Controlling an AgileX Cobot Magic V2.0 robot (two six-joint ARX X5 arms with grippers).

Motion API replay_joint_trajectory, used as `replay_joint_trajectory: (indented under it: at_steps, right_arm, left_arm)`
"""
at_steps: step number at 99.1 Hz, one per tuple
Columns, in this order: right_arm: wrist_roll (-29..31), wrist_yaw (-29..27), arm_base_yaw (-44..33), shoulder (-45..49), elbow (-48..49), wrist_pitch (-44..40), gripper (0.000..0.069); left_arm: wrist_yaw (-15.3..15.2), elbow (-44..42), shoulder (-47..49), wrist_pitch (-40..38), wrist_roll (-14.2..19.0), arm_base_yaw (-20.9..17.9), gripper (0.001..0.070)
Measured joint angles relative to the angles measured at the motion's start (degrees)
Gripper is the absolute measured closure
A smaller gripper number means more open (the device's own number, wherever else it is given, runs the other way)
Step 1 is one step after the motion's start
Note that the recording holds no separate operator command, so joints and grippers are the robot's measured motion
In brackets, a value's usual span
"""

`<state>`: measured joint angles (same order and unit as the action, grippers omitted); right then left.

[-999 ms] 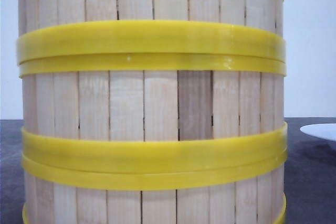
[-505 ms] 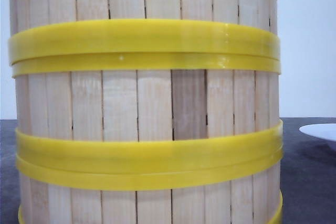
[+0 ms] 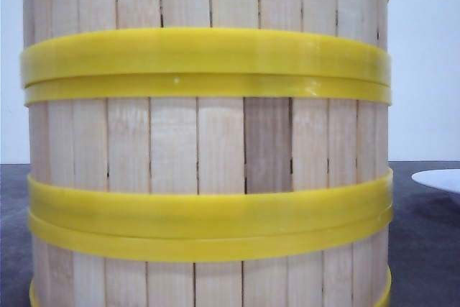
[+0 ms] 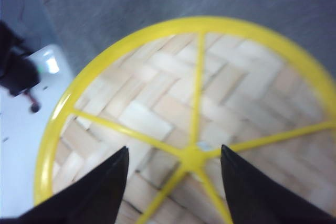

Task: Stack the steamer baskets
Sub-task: 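Lift the lid with the right gripper and lower it onto the stack top, then open the right gripper and withdraw it from the lid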

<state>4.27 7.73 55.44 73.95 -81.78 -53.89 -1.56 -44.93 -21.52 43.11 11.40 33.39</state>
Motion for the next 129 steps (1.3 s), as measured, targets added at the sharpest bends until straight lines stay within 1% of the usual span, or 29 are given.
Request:
replay_joint_trajectory:
  at_steps: [10,22,44,57,66,75,92,95,97,103,108,116,129]
  right_arm:
    - [0.0,-5.5,-0.2,-2.9,-3.1,-0.7,0.0351]
    - [0.0,-14.8,-0.3,-8.2,-6.0,-0.6,0.0351]
    - [2.2,-32.5,-0.3,-17.8,-6.1,-3.3,0.0351]
    - [4.3,-39.6,-0.3,-23.4,-4.6,-6.2,0.0351]
    - [6.8,-42.2,-0.3,-28.3,-0.3,-8.6,0.0351]
    - [9.5,-43.5,-0.3,-32.4,4.6,-9.1,0.0351]
    - [12.9,-44.0,-0.3,-36.8,9.7,-9.4,0.0358]
    - [13.3,-44.0,-0.3,-37.1,9.8,-9.5,0.0385]
    - [13.5,-44.0,-0.3,-37.2,9.8,-9.6,0.042]
    - [13.8,-44.0,-0.3,-37.6,9.8,-10.1,0.0564]
    - [13.8,-44.0,-0.3,-37.6,9.8,-10.2,0.0627]
    - [13.9,-44.0,-0.3,-37.4,9.8,-10.2,0.0664]
    - [14.0,-44.0,-0.3,-37.4,9.8,-10.1,0.0678]
  left_arm:
    - [0.0,0.0,0.0,0.0,0.0,0.0,0.0475]
    - [0.0,0.0,0.0,0.0,0.0,0.0,0.0475]
    - [0.0,0.0,0.0,0.0,0.0,0.0,0.0475]
    - [0.0,0.0,0.0,0.0,0.0,0.0,0.0475]
    - [0.0,0.0,0.0,0.0,0.0,0.0,0.0475]
    - [0.0,0.0,0.0,0.0,0.0,0.0,0.0475]
    - [0.0,0.0,0.0,0.0,0.0,0.0,0.0477]
    - [0.0,0.0,0.0,0.0,0.0,0.0,0.0485]
    - [0.0,0.0,0.0,0.0,0.0,0.0,0.0502]
    - [0.0,0.0,0.0,0.0,0.0,0.0,0.0603]
    - [0.0,0.0,0.0,-0.1,0.0,0.0,0.0652]
    - [0.0,0.0,0.0,-0.2,0.0,0.0,0.0679]
    - [0.0,0.0,0.0,-0.2,0.0,0.0,0.0684]
